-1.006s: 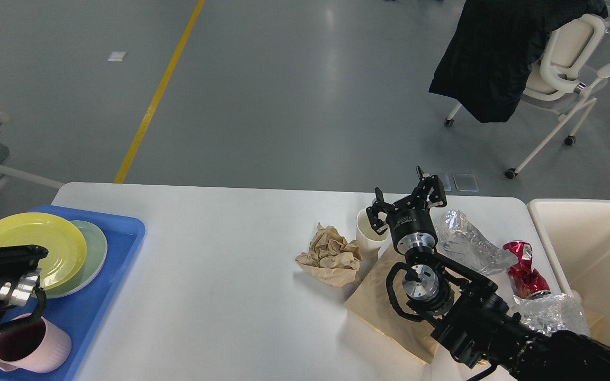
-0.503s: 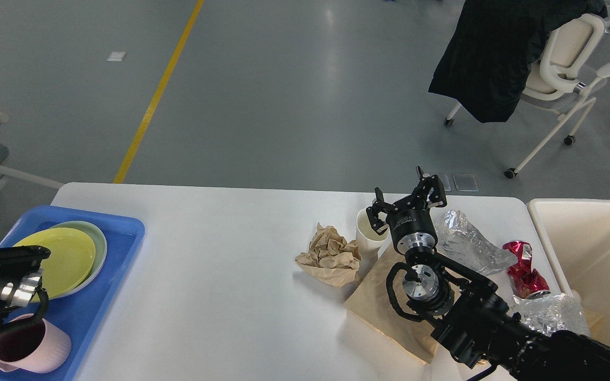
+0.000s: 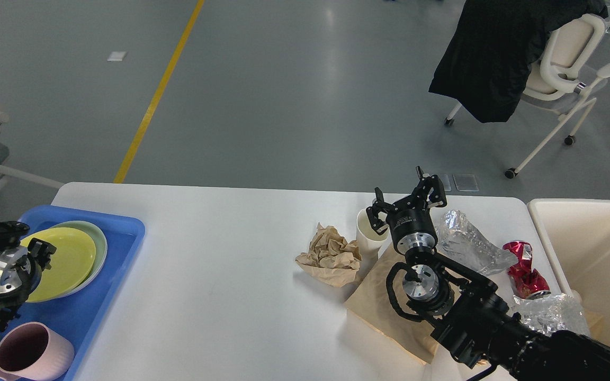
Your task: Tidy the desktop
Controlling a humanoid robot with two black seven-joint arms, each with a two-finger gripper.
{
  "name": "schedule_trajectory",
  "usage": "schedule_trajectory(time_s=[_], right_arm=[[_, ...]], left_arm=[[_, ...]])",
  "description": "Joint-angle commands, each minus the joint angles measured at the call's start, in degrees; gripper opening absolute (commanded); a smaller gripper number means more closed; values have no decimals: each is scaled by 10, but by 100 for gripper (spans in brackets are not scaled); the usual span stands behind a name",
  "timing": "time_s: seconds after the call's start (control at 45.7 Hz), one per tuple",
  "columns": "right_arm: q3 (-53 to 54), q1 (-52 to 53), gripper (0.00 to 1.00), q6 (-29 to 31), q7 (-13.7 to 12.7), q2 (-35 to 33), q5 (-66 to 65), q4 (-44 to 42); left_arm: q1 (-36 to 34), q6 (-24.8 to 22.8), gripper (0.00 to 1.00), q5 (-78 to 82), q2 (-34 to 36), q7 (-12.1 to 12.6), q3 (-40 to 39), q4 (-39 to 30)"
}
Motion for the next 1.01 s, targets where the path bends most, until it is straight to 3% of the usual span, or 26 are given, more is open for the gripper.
schedule_trajectory(time_s=[0.0, 0.175, 0.437, 0.634, 0.787, 0.984], right_arm=[[0, 0, 100, 0, 0, 0, 0, 0], [0, 0, 100, 0, 0, 0, 0, 0], [0, 0, 100, 0, 0, 0, 0, 0], [0, 0, 100, 0, 0, 0, 0, 0], [0, 0, 100, 0, 0, 0, 0, 0], [0, 0, 100, 0, 0, 0, 0, -1]], left_arm=[[-24, -96, 100, -1, 24, 0, -13, 1], [-25, -158, 100, 0, 23, -8, -20, 7], [-49, -162, 100, 14, 51, -16, -34, 9], [-39, -163, 100, -7, 45, -29, -93, 47], [51, -162, 100, -78, 36, -119, -214, 105], [152, -160, 100, -81, -19, -131, -449, 221]])
